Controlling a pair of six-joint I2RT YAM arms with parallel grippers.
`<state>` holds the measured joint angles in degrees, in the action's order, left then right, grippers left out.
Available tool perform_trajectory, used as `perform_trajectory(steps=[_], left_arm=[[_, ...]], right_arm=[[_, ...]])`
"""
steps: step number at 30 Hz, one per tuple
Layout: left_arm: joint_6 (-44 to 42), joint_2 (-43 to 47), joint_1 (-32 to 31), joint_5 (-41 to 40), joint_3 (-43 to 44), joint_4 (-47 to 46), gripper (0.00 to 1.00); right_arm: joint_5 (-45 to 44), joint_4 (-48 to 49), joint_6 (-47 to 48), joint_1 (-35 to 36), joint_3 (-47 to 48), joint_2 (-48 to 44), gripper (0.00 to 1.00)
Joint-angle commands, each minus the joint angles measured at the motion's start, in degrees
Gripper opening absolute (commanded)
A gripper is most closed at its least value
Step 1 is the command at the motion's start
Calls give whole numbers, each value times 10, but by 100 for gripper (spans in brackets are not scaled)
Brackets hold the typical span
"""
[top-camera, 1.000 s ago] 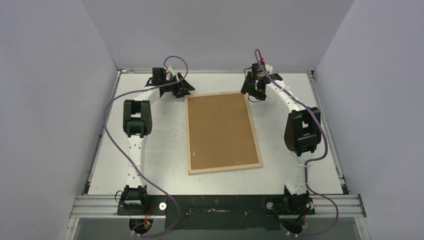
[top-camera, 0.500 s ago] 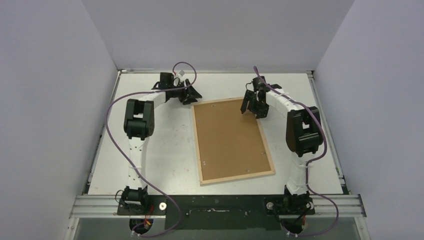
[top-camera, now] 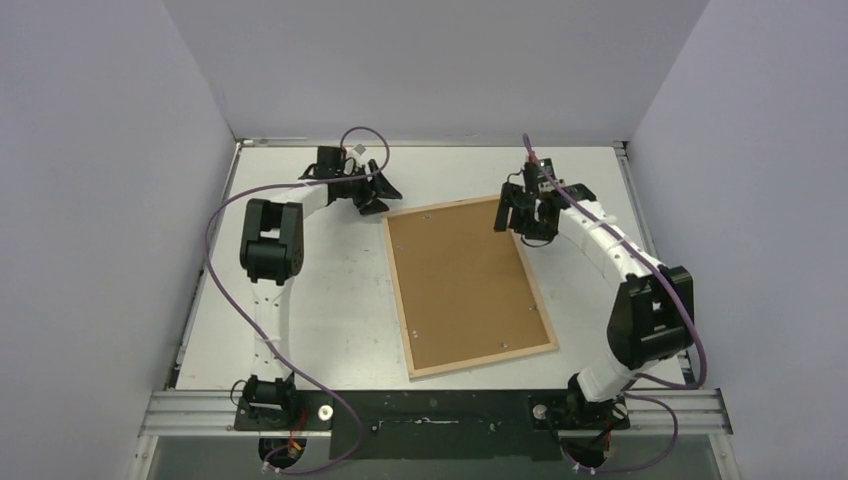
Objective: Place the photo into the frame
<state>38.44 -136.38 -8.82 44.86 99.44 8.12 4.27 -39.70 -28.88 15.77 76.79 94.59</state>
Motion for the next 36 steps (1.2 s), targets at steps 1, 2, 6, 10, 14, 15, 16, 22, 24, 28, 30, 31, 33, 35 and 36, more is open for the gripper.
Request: perform_trajectory(steps=[1,2,6,10,14,15,16,22,24,28,30,31,33,35,36], left_arm=[[-18,83,23,-80,48,55,67],[-25,96,25,-100,46,66,70],[-55,168,24,-170,5,118,79],[-60,242,-2,-222,-81,168,80],[-59,292,-62,-257,-156,227,73],[-54,303,-76,-260,-175,233,72],[-47,311,-86,-263,-203,235,70],[4,365,-110,-283,-305,200,67],[3,379,-112,-287,-320,192,67],[-5,385,-115,-268,-335,197,66],[-6,386,-121,-268,-357,185,65],[-3,383,-122,-266,-365,177,63],[3,374,-123,-264,-374,173,61],[3,365,-125,-264,-377,173,59],[3,362,-126,-264,-379,169,59]], right_arm=[[-9,-37,22,46,-95,-77,69],[-8,-40,21,58,-116,-94,67],[15,-51,8,99,-186,-150,66],[62,-46,19,105,-235,-189,66],[116,-40,28,114,-273,-199,60],[121,-40,28,117,-283,-202,57],[124,-39,26,119,-293,-205,56],[136,-11,-6,129,-340,-210,56],[133,8,-21,135,-348,-206,57],[124,43,-55,147,-358,-195,56],[122,58,-64,152,-361,-191,56],[117,59,-64,154,-361,-185,56],[112,54,-57,158,-364,-176,55],[112,56,-51,163,-372,-176,55],[114,52,-44,164,-375,-175,55]])
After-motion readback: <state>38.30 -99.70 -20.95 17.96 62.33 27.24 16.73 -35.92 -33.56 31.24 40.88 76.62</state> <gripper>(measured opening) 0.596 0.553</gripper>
